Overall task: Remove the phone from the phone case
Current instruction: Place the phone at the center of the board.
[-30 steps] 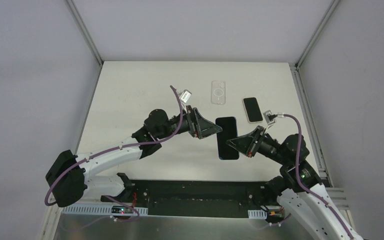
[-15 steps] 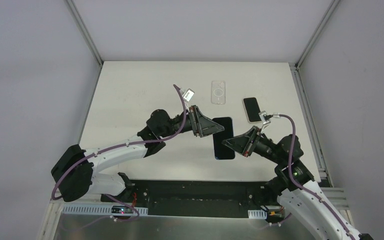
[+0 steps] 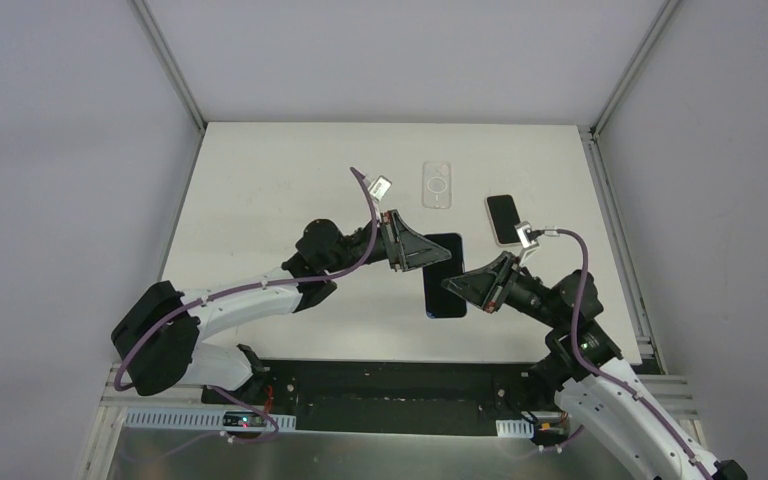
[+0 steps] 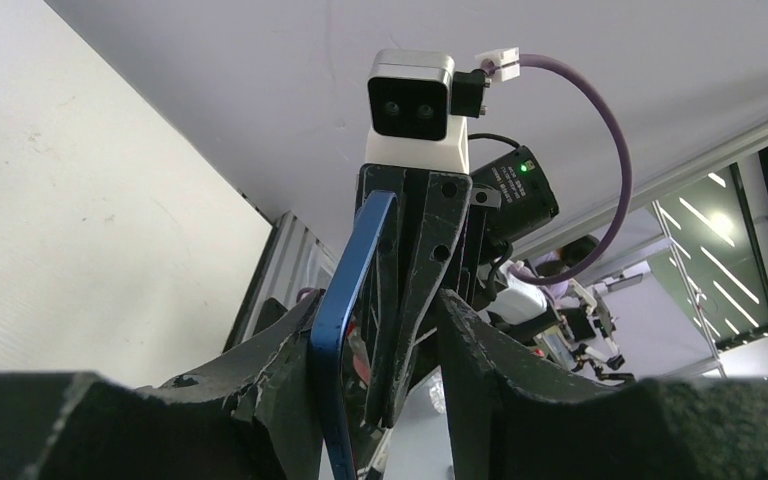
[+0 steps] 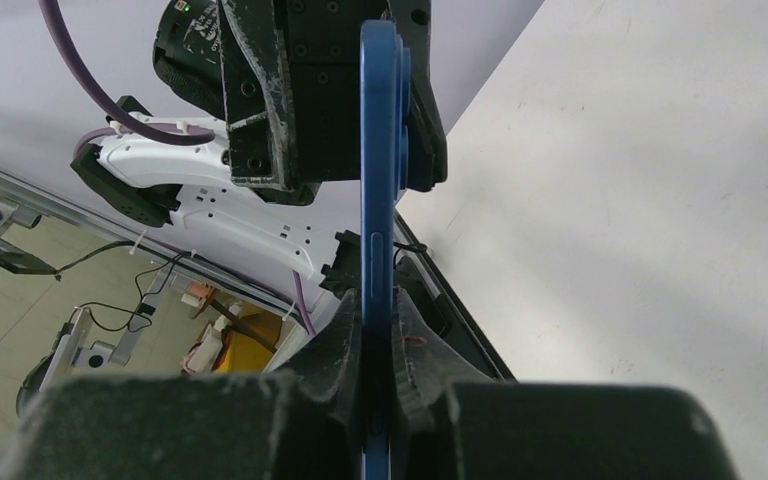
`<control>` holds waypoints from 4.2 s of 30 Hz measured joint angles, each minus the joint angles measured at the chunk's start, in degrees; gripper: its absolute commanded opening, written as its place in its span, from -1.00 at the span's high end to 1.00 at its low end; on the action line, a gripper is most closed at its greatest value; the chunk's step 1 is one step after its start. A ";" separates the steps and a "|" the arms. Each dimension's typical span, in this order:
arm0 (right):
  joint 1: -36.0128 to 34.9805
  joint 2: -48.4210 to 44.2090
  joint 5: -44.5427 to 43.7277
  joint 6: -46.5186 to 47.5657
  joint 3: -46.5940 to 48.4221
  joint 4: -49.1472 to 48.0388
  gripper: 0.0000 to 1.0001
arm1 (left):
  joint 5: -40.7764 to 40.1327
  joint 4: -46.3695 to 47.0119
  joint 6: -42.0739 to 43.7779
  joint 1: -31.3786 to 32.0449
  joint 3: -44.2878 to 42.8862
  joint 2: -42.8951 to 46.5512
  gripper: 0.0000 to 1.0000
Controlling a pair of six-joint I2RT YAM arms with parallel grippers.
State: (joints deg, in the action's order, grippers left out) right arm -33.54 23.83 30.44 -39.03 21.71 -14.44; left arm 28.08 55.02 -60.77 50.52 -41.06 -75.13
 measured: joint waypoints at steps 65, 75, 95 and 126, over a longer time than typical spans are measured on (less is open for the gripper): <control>-0.42 -6.10 -24.30 -0.76 4.52 25.22 -0.99 | 2.43 -32.74 4.59 -29.57 0.22 0.81 1.00; -0.42 1.42 -26.88 -3.15 3.02 25.88 -0.98 | -5.60 -71.04 29.90 -37.00 -24.92 -14.34 1.00; 0.44 8.28 -26.53 -2.95 3.04 27.91 -0.98 | -4.31 -83.49 42.03 -45.11 -39.19 -33.46 1.00; 2.93 8.11 -25.20 -3.61 3.04 27.56 -0.99 | -3.23 -83.43 41.16 -45.11 -40.13 -38.86 0.31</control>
State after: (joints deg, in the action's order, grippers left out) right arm -30.61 31.94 5.23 -42.63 24.75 13.13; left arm 24.84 -28.40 -19.62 5.41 -81.19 -113.99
